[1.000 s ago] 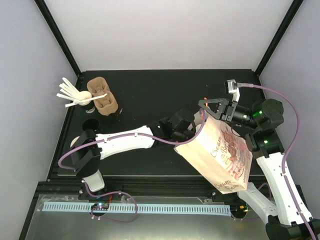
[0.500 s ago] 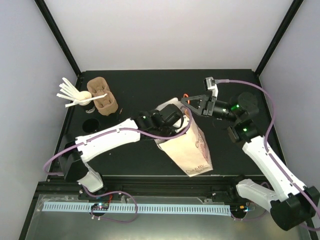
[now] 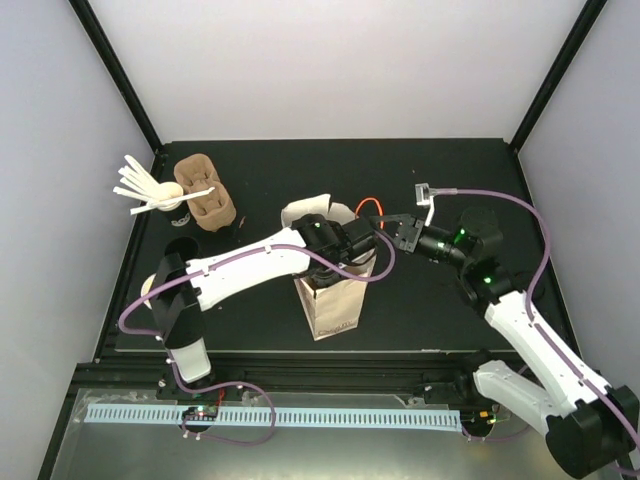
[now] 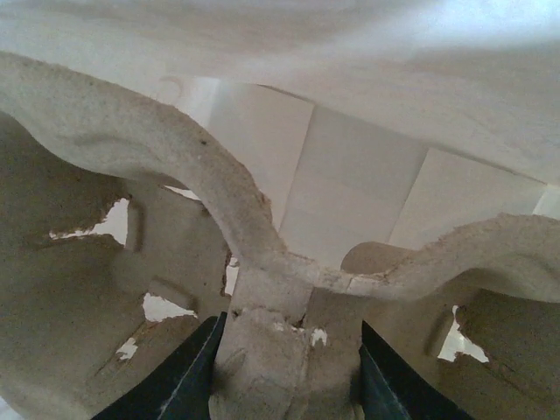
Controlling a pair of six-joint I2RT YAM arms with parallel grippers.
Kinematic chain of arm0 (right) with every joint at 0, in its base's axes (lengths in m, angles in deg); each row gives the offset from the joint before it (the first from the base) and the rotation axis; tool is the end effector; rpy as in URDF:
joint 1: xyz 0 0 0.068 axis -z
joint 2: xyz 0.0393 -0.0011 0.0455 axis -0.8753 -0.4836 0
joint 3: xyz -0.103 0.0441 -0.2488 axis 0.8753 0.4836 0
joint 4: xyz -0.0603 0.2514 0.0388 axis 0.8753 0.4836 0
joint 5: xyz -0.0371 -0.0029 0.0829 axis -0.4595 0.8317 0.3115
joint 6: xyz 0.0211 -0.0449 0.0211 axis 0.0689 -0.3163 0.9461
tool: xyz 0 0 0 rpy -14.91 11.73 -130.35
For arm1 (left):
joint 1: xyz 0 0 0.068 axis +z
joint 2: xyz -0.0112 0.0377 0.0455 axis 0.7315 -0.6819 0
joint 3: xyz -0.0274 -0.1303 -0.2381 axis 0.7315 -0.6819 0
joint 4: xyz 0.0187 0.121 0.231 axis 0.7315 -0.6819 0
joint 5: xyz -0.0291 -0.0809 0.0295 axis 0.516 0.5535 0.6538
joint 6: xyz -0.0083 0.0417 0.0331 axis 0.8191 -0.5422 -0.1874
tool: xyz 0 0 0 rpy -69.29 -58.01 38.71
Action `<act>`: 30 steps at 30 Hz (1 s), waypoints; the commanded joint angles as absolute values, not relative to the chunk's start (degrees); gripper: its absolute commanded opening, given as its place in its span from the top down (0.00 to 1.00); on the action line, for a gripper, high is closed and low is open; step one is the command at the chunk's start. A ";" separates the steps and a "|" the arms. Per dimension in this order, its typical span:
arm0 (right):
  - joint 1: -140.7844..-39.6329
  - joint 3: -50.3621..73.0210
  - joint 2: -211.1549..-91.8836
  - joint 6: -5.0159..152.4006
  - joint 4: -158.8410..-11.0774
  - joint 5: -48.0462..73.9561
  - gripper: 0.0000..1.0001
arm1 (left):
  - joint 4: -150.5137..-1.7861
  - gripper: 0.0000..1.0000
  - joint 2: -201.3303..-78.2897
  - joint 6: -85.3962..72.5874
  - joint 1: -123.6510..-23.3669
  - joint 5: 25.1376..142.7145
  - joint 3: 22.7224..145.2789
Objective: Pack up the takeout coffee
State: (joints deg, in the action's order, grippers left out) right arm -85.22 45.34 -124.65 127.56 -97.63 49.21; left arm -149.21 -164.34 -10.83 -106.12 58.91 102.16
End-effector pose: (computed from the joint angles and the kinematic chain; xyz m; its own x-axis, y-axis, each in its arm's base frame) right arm 0.1882 0.1114 0.3319 -0.8126 0.3244 -0.4843 -0.4470 0.1864 0.8749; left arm 0.1807 -0.2820 0.2852 -0.6018 0.7737 -0.1981 0.7282 0.6334 0.2618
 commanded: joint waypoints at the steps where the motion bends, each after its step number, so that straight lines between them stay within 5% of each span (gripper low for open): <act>1: -86.48 44.22 -118.99 113.43 -79.89 46.83 0.99 | -151.94 0.67 -167.31 -10.43 -106.42 58.54 106.76; 11: -86.44 44.17 -117.79 106.82 -70.69 46.05 0.99 | -144.41 0.65 -165.61 -19.42 -104.12 72.60 103.48; 30: -86.49 27.34 -126.16 96.65 -54.41 40.20 0.99 | -141.70 0.64 -165.30 -22.91 -95.70 73.17 98.68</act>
State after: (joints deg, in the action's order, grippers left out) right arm -86.18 30.30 -125.18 99.89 -58.73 40.75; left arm -143.64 -165.77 -22.37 -95.61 73.01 100.17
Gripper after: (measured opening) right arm 0.023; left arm 0.362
